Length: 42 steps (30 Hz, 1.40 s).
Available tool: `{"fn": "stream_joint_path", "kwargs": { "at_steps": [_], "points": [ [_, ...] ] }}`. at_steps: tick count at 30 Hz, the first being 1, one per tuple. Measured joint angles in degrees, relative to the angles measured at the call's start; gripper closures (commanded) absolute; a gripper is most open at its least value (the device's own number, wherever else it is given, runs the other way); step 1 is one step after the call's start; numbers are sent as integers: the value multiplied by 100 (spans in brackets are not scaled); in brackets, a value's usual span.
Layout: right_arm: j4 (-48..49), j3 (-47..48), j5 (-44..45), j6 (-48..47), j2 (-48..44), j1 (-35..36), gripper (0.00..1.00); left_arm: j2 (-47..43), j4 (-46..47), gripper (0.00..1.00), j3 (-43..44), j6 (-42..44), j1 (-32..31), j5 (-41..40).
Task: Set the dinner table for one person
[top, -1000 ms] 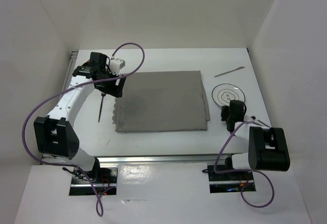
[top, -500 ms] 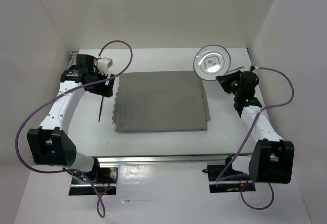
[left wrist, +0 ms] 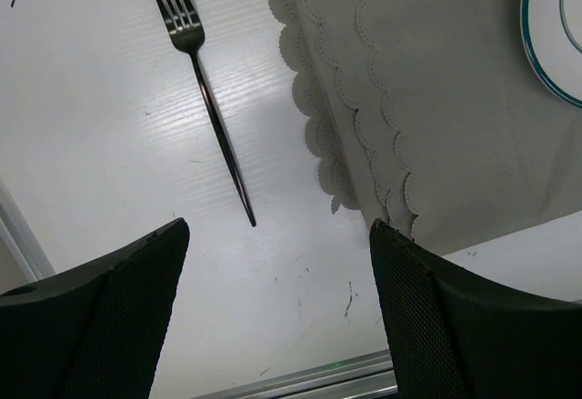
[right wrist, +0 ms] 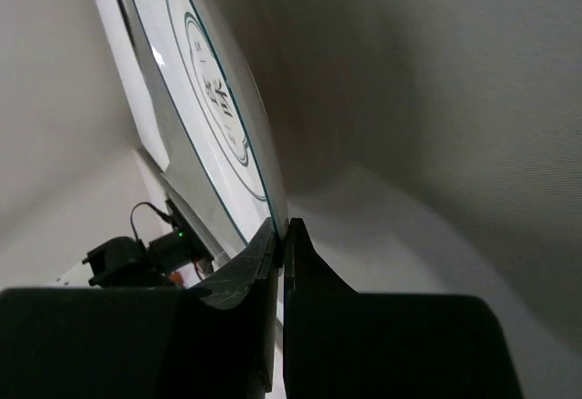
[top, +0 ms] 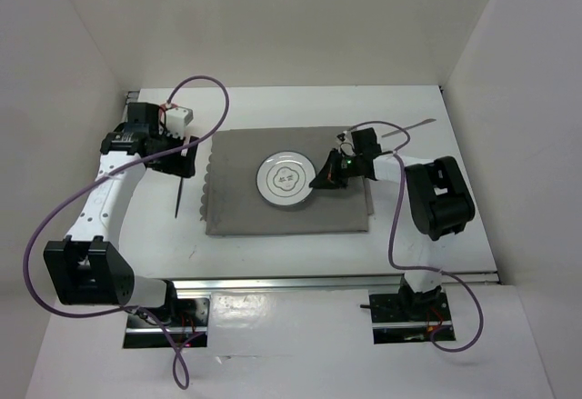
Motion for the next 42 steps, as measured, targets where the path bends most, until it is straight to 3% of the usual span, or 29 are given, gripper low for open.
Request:
{"fn": "stream_joint_path", "kwargs": {
  "at_steps": [7, 9, 10, 15, 22, 29, 37, 39, 42],
  "points": [
    [-400, 208, -278, -33, 356, -52, 100, -96, 31, 13, -273, 4, 33, -129],
    [-483, 363, -420, -50, 597, -59, 89, -96, 33, 13, -315, 4, 57, -164],
    [-511, 400, -435, -52, 713, -57, 73, -96, 33, 13, -321, 4, 57, -170],
    [-798, 413, -446, -52, 918, -57, 50, -96, 42, 13, -321, 9, 61, -227],
    [-1499, 979, 57, -391, 752, -28, 35, -142, 133, 13, -511, 133, 61, -450],
    [-2330, 1593, 1222, -892, -114, 122, 32, 702, 533, 14, -1027, 369, 61, -1198],
    [-2551, 1604, 1609, -1073, -693, 131, 32, 2079, 1029, 14, -909, 476, 61, -1298],
    [-2612, 1600, 1652, -1080, -695, 131, 32, 2374, 1128, 17, -723, 474, 61, -1298],
    [-2662, 1558, 1749, -1091, -739, 131, 32, 2653, 1165, 29, -490, 461, 61, -1270]
  ]
}}
